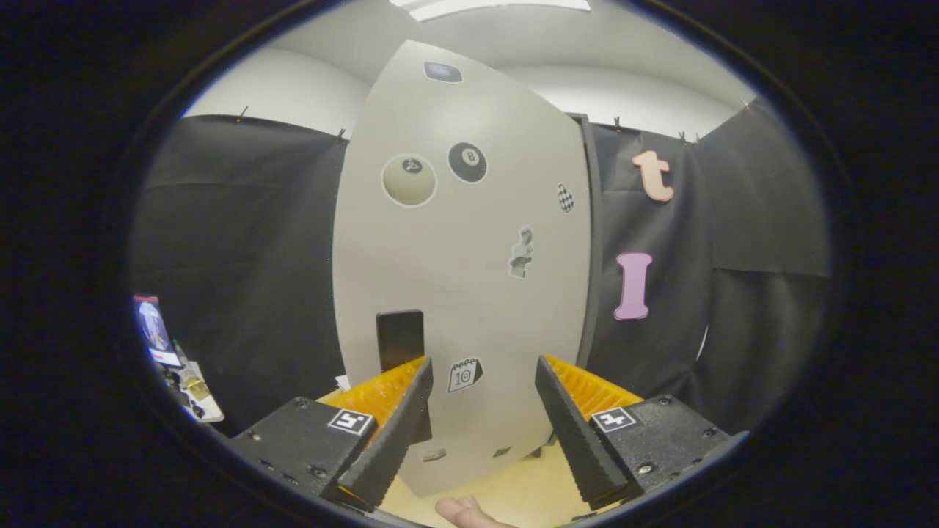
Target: Open the shoe cabinet door, grab the shoes and put them into the shoe cabinet, then close the shoe cabinet door.
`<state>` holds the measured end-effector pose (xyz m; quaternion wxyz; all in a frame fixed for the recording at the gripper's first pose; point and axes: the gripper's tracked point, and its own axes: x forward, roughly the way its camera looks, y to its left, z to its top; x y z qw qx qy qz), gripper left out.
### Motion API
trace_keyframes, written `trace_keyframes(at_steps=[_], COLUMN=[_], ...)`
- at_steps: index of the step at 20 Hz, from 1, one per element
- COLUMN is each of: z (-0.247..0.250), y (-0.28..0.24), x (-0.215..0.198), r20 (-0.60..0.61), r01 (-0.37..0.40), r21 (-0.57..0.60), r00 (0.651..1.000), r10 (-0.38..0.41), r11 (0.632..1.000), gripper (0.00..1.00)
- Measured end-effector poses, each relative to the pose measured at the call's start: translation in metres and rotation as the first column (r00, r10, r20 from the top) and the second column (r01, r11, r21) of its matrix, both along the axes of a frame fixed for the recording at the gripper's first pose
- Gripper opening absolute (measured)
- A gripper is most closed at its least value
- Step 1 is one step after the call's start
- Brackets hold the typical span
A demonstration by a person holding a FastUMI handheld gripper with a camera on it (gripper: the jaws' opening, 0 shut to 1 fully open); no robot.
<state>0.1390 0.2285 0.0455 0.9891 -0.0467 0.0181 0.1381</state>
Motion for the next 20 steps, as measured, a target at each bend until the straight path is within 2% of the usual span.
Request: trace_keyframes(at_steps=[3,10,16,20], z=[0.002,-0.003,0.002,0.003], y=[0.017,0.059,0.043,0.035], x=[0.018,0.078,0.071,0.041], r20=[0.014,0.007,0.081,0.087], r01=[-0.001,0.062,0.146,0.128], r21=[0.022,0.064,0.035,0.067], r00=[1.0,0.998,0.986,0.987], r10=[0.001,-0.063,-0.149,-0.134], r11=[1.0,0.996,0.989,0.989], gripper=[0.95,0.95,0.96,0.97])
